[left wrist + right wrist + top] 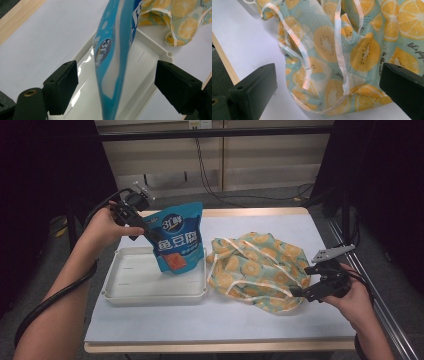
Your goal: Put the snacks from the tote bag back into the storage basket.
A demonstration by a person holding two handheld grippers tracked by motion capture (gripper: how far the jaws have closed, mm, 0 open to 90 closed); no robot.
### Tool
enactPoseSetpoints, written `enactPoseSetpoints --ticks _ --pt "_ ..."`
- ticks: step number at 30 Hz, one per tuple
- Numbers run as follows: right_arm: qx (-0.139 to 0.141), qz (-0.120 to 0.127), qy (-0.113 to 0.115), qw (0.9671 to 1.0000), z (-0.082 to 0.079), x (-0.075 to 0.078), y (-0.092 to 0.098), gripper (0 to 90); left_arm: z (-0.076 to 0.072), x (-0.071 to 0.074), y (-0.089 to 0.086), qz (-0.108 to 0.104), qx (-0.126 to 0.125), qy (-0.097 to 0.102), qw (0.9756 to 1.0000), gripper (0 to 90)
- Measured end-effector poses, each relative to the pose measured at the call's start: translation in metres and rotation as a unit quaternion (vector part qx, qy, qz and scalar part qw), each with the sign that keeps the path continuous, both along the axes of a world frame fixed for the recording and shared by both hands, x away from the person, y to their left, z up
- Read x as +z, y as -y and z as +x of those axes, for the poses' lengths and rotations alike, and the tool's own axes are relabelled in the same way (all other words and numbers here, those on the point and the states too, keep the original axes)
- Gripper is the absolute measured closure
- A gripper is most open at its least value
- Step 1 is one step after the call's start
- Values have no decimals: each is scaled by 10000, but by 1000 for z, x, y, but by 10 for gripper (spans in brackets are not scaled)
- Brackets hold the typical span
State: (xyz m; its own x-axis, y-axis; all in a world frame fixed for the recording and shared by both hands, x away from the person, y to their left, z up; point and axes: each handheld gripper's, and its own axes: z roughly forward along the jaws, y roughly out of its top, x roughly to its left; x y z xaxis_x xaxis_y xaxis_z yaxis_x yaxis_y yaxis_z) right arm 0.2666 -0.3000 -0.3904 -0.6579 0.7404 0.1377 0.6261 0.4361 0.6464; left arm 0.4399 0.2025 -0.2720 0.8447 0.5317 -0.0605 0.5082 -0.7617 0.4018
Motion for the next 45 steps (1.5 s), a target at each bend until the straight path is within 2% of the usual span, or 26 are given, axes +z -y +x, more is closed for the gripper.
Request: enactPoseSetpoints --ticks 1,2,6,7,8,9,10,17,18,19,20,23,24,29,31,33,36,37,38,39,40,41,42,43,44,45 --pt "29 44 0 10000 0 -1 0 10 -1 -1 0 -7 68 13 10000 176" --pt "29 44 0 10000 0 -1 0 10 -1 -1 -1 75 -29 15 10000 176" --pt "-3 -19 20 10000 -1 1 0 10 -6 -6 -1 18 55 28 10000 167" --pt "-3 -19 20 10000 -1 1 0 10 -7 -7 -1 63 -16 29 10000 167" --pt "11 2 30 10000 0 0 0 10 -8 -9 -1 -12 44 39 10000 162" --pt "19 36 22 10000 0 0 0 10 -8 -8 -3 74 -78 -17 9999 161" --pt "22 34 10 10000 0 0 -1 10 -9 -10 -2 -3 3 14 10000 159" --pt "41 58 21 10000 0 0 -1 10 -16 -16 -6 -61 21 26 10000 154" --pt "41 58 21 10000 0 0 -1 10 -16 -16 -7 3 -72 23 10000 154" --pt "46 58 21 10000 0 0 -1 10 -18 -18 -6 -81 27 22 10000 154" --pt "46 58 21 10000 0 0 -1 10 -18 -19 -6 0 -64 27 10000 154" --pt "47 56 0 10000 0 0 -1 10 -22 -22 -5 78 -92 103 9999 154" --pt "54 60 7 10000 0 0 -1 10 -25 -24 -4 -8 -16 107 9999 154" --pt "46 47 -1 10000 0 0 -1 10 -27 -30 -6 4 -159 72 9998 152" --pt "66 41 1 10000 0 0 -2 10 -29 -33 -5 -100 -65 54 9999 151" --pt "71 29 15 10000 0 0 -2 10 -30 -35 -5 -3 -189 78 9998 151" --pt "77 36 4 10000 0 0 -2 10 -34 -38 -2 -67 -130 116 9998 148" --pt "77 36 4 10000 0 0 -2 10 -35 -38 -2 4 -234 117 9997 148" --pt "77 64 7 10000 0 1 -2 10 -37 -39 -1 -47 -218 108 9997 148" --pt "66 43 16 10000 0 1 -2 10 -39 -41 1 -160 -52 125 9998 146" --pt "67 33 23 10000 -1 1 -2 10 -38 -40 0 9 -254 147 9996 145" --pt "64 27 23 10000 -1 1 -2 10 -40 -41 1 -37 -191 154 9997 142" --pt "79 50 35 9999 -1 1 -2 10 -40 -40 0 26 -262 141 9996 139" --pt "95 62 29 9999 -1 2 -2 10 -42 -42 0 -97 -119 172 9997 139" --pt "86 70 21 9999 -1 2 -2 10 -41 -42 -1 -39 -242 160 9996 138" --pt "96 65 29 9999 -1 2 -2 10 -43 -45 -2 -130 -153 151 9997 141"
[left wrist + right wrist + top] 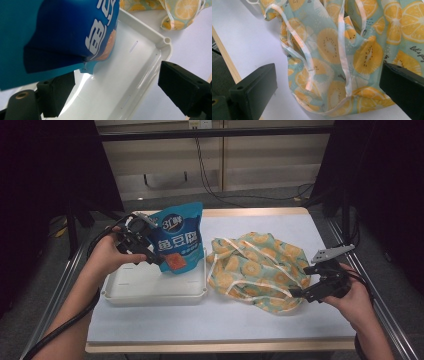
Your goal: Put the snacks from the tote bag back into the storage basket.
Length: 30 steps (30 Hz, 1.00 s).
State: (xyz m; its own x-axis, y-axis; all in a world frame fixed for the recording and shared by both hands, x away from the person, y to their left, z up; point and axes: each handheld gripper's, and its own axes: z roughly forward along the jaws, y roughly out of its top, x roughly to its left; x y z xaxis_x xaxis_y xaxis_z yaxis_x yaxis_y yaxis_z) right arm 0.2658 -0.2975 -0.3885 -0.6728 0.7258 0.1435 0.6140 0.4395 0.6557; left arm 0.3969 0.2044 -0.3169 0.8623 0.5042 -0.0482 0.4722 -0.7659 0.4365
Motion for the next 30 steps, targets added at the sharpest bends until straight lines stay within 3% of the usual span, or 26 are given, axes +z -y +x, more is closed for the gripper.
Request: enactPoseSetpoints --ticks 7,8,9,10,11,13,14,15,16,17,18,19,20,21,23,27,30 --pt "-12 5 -5 10000 0 0 0 10 -3 -7 -4 -29 -57 -38 10000 140" --pt "-20 -33 16 10000 0 1 0 10 -5 -10 -3 -166 94 -46 9998 140" --pt "-19 -22 19 10000 0 1 0 10 -5 -10 -5 -67 -19 -62 10000 140" --pt "-18 -27 19 10000 0 1 0 10 -5 -12 -5 -104 0 -66 9999 140" --pt "-21 -29 22 10000 -1 1 0 10 -8 -16 -4 -271 175 -72 9995 141" --pt "-6 6 19 10000 -1 1 0 10 -5 -17 -8 -99 -63 -109 9999 144" --pt "-10 4 20 10000 -1 1 0 10 -6 -19 -8 -113 -37 -97 9999 144" --pt "-15 8 16 10000 -1 1 0 10 -9 -22 -6 -361 230 -123 9990 143" --pt "-15 5 17 10000 -1 1 0 10 -10 -24 -6 -403 268 -129 9987 142" --pt "-31 -31 19 10000 -1 1 0 10 -7 -23 -10 -203 -11 -114 9997 141" --pt "-17 -22 16 10000 -1 1 0 10 -10 -26 -8 -416 237 -105 9988 139" --pt "-13 -34 16 10000 -1 1 0 10 -11 -27 -8 -468 287 -133 9984 139" --pt "-12 -33 16 10000 0 1 0 10 -8 -26 -11 -224 -10 -114 9997 138" --pt "-13 -31 17 10000 0 1 0 10 -10 -29 -11 -386 136 -125 9991 138" --pt "-12 -33 26 10000 0 0 1 10 -12 -32 -11 -465 196 -113 9987 138" --pt "-13 -36 36 10000 -1 1 1 10 -16 -40 -13 -540 296 -177 9979 138" --pt "-2 -30 46 10000 -1 1 1 10 -17 -45 -15 -506 203 -132 9984 138"
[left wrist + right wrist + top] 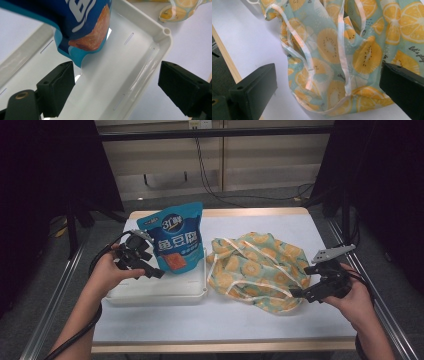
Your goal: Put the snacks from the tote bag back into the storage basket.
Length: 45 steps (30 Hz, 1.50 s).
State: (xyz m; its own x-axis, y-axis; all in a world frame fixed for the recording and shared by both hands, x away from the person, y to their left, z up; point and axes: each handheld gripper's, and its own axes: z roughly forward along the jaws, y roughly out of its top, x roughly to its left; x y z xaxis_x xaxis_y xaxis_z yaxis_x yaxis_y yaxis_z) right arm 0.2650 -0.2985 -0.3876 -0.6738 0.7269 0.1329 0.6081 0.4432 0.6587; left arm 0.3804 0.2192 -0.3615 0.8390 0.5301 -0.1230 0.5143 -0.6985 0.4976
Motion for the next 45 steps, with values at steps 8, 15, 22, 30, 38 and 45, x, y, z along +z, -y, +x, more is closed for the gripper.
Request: enactPoseSetpoints --ticks 8,15,22,30,38,45 --pt "14 25 -10 10000 0 0 0 10 -5 -10 -3 -153 67 -6 9999 138" --pt "-2 3 4 10000 -1 1 1 10 -7 -17 -5 -114 -81 -15 9999 138" --pt "2 18 -9 10000 -1 1 1 9 -11 -25 -2 -270 -13 -6 9996 137" --pt "8 16 -9 10000 -1 1 1 9 -13 -33 0 -449 5 -13 9990 135" --pt "-6 -6 -23 10000 -1 1 1 9 -16 -43 4 -604 101 -51 9981 133" --pt "-1 -14 -14 10000 -1 1 1 10 -18 -49 4 -679 141 -44 9976 130"
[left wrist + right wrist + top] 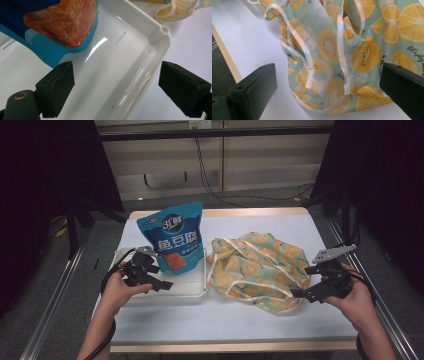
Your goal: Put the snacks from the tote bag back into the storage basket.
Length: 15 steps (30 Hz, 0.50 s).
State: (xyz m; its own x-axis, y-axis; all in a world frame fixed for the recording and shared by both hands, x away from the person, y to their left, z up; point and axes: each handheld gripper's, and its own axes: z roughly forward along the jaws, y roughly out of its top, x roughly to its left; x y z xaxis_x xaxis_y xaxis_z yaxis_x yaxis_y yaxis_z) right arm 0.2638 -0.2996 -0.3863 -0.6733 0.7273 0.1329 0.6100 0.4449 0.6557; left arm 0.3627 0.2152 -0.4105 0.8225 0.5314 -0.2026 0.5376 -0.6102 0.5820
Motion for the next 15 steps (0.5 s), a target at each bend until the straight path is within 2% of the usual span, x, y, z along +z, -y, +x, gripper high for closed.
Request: enactPoseSetpoints --ticks 2,4,10,15 --pt "10 7 3 10000 0 0 0 9 0 -1 1 -75 22 8 10000 129" --pt "4 21 4 10000 0 0 0 9 -1 -1 2 12 5 22 10000 128" --pt "-10 -13 27 10000 -1 1 1 10 -3 2 3 -98 11 63 9999 125" --pt "13 -27 -8 10000 -1 -1 1 10 -4 1 2 -79 -10 81 9999 124"
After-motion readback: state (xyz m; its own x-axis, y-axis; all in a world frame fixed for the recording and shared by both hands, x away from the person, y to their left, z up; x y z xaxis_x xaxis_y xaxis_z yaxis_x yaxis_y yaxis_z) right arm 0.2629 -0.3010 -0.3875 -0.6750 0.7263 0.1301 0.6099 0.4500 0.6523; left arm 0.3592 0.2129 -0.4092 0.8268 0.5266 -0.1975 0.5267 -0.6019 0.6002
